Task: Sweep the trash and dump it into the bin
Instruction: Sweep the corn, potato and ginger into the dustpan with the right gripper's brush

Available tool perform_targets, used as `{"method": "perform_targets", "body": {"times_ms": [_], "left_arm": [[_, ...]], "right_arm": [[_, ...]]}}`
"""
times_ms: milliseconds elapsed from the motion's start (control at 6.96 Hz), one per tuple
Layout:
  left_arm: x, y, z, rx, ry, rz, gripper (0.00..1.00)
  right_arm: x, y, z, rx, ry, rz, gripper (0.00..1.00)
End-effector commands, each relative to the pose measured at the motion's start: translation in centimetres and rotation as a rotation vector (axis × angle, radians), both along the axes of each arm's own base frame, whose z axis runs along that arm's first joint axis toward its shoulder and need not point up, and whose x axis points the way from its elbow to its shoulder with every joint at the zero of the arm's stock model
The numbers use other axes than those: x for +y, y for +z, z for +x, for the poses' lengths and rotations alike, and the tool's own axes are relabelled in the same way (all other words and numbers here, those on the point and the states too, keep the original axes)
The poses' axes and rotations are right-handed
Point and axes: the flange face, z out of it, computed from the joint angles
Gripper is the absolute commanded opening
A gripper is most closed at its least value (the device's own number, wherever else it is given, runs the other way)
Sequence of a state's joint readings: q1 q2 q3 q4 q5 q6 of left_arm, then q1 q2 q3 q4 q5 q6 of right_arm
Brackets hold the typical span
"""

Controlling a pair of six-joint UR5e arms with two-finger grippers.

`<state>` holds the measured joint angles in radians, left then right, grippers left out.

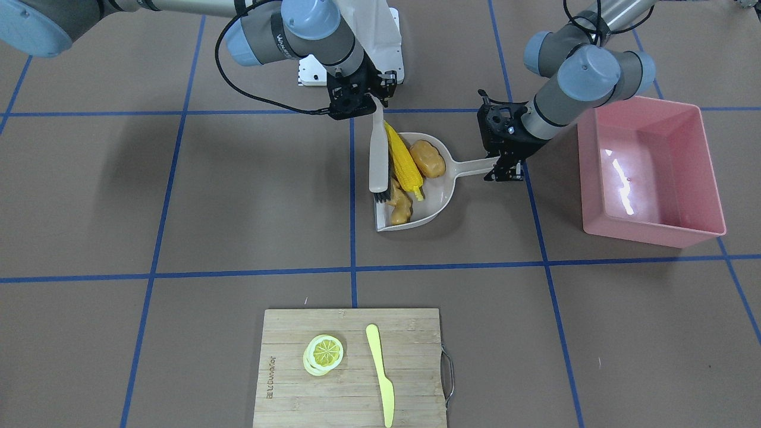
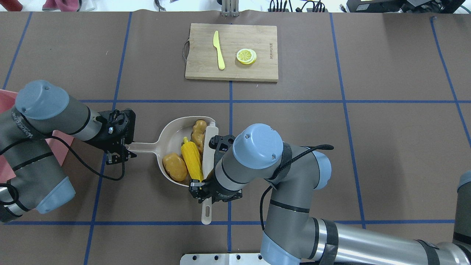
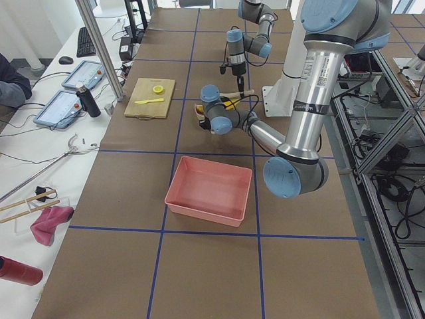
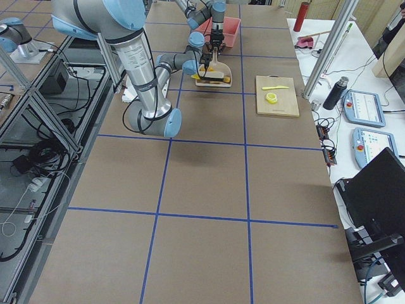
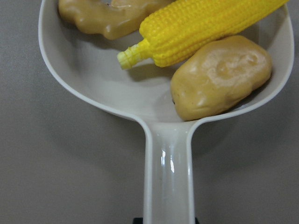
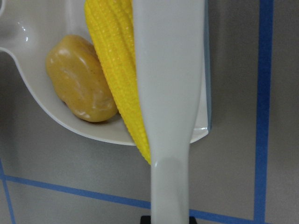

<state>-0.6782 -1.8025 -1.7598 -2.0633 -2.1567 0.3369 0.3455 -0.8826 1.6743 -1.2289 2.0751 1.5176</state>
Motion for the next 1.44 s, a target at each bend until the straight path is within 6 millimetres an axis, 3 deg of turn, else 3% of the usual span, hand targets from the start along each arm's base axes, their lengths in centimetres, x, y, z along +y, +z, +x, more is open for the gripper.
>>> {"method": "perform_targets", "body": {"times_ms": [0, 287, 718, 1293], "left_arm": [[0.0, -0.1, 0.0, 0.008, 0.001, 0.008, 0.11], [0.0, -0.2, -0.1, 0.015, 0.001, 0.009, 0.00], [0.1, -0.6, -0.2, 0.045, -0.001, 0.023, 0.00], [0.3, 0.6, -0.2, 0.156, -0.034, -0.007, 0.00]], "right_arm": [[-1.5, 0.0, 1.1, -0.006, 0.008, -0.014, 0.00], [-2.3, 0.1, 2.7, 0.003, -0.018, -0.048, 0.00], [-4.6, 1.1, 5.7, 0.041, -0.018, -0.086, 0.00], [-4.5, 4.7, 6.0, 0.109, -0.026, -0.093, 0.00]]}}
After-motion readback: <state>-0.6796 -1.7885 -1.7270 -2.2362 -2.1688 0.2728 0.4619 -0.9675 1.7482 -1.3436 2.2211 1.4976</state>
